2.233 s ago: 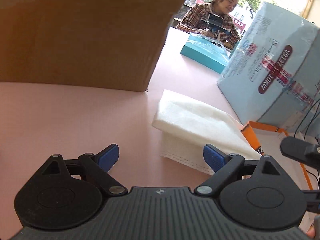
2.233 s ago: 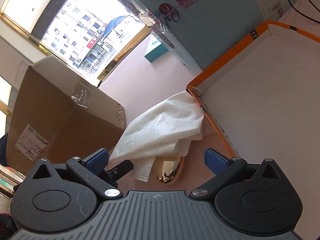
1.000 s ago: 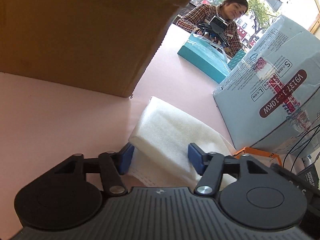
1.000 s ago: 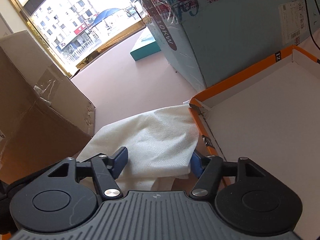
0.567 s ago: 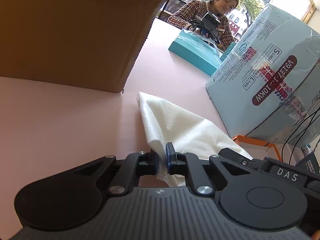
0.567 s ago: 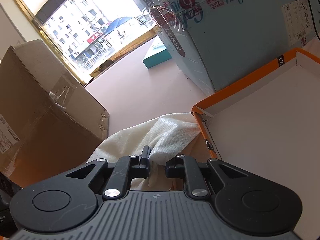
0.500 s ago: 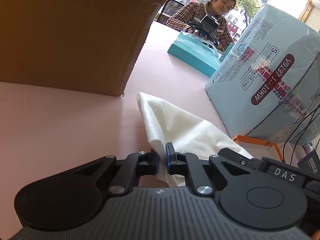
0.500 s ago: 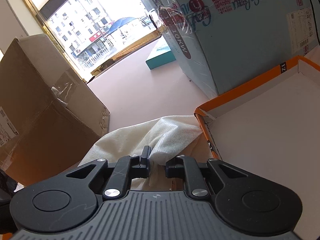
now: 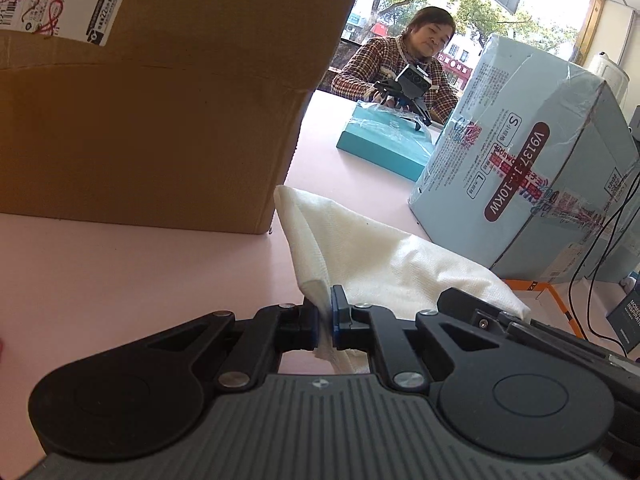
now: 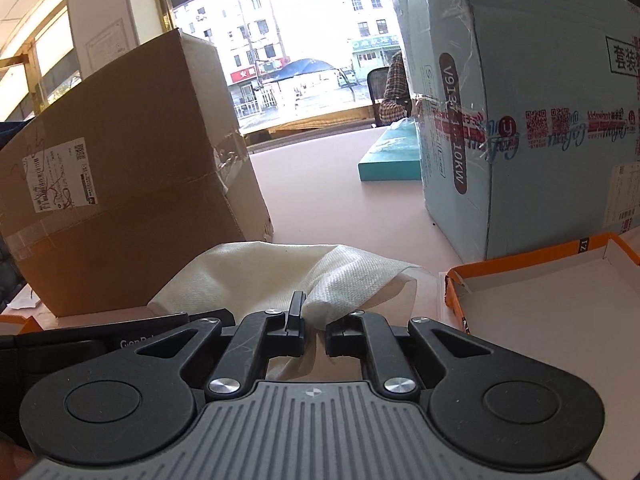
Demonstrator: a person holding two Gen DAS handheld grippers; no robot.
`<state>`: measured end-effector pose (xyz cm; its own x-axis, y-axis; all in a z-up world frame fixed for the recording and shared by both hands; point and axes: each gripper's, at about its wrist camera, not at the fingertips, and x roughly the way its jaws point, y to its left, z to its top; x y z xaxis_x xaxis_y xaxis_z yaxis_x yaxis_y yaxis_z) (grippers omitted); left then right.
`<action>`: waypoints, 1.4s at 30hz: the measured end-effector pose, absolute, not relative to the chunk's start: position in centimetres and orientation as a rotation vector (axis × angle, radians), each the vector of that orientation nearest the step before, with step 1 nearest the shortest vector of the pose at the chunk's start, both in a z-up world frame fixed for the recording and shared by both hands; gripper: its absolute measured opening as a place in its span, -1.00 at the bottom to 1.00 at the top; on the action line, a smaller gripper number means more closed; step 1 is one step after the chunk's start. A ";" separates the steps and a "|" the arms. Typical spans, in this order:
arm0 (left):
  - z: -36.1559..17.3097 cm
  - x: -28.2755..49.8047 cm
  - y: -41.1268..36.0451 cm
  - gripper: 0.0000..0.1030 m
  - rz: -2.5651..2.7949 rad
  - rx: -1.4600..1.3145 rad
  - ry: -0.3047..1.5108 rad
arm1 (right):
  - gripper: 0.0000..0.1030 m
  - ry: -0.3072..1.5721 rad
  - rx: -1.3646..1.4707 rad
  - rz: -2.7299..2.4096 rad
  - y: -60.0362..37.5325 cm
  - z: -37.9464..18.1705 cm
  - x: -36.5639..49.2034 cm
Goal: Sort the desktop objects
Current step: 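Lift the white tissue with the left gripper and carry it over the box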
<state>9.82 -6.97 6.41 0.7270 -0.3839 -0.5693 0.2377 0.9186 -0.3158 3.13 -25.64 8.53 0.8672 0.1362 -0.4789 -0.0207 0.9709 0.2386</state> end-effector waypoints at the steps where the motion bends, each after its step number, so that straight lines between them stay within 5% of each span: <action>1: 6.8 9.4 -6.6 -0.90 -0.347 -0.227 0.670 | -0.84 0.506 0.221 0.091 -25.3 8.8 2.7; 22: 16.8 -3.7 9.2 -0.90 -0.272 -0.112 0.525 | -0.86 0.363 0.080 0.394 -10.4 18.1 -8.2; 42: 13.6 -4.7 24.7 -0.90 -0.006 -0.118 0.686 | -0.86 0.524 -0.033 0.674 7.0 15.0 -6.6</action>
